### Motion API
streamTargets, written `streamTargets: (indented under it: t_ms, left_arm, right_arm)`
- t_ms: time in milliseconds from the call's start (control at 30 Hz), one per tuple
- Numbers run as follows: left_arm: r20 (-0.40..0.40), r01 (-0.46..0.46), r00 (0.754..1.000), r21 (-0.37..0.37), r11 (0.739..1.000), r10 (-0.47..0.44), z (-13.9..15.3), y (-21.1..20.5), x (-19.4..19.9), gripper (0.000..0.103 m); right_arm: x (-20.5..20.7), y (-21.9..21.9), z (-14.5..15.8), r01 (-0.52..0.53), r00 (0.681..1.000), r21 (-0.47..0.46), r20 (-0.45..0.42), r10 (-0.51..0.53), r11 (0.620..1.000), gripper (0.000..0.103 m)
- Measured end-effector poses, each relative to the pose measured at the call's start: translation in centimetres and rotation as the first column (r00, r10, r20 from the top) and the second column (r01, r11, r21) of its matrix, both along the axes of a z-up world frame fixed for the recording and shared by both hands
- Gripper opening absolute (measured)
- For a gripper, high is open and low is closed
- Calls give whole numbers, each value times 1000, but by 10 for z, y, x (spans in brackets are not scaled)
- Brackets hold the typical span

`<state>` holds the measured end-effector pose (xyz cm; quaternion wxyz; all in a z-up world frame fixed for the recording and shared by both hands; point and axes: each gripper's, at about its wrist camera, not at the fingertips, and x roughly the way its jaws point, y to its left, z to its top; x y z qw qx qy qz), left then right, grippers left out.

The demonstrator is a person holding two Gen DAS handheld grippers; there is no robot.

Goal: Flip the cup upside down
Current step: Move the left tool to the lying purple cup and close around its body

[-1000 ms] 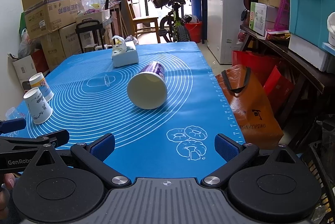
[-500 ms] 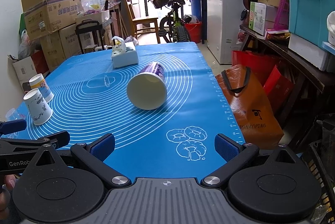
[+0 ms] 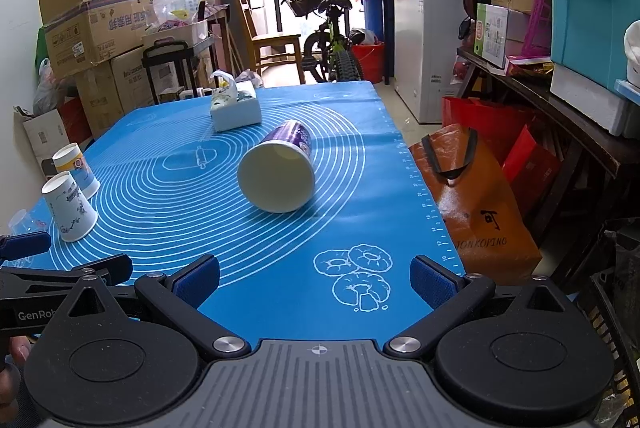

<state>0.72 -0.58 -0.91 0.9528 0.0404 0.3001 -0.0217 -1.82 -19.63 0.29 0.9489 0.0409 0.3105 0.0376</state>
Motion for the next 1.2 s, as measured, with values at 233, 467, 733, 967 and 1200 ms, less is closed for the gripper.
streamTargets:
  t_ms: [233,467,733,967,1200]
  left_arm:
    - [8,16,1000,12,1000,-16,5,-4,8,103]
    - [24,17,1000,11,1000,-17,10,-24,38,103]
    - [8,36,999,-26,999,-35,14,-47,85,103]
    - [-3,49,999,-31,998,-49,13,-72,123,103]
    - [-59,52,997,-42,998,-54,7,-89,155,103]
  right_arm:
    - [10,-9,0,10,1000,12,3,-10,1000,100]
    - [32,-23,2,36,999,-6,18,-36,999,100]
    - [70,-51,1,81,996,-17,28,-80,997,100]
    - [101,-73,-9,110,994,-16,19,-110,994,100]
    - [125,-82,-22,111,994,-24,9,-111,993,100]
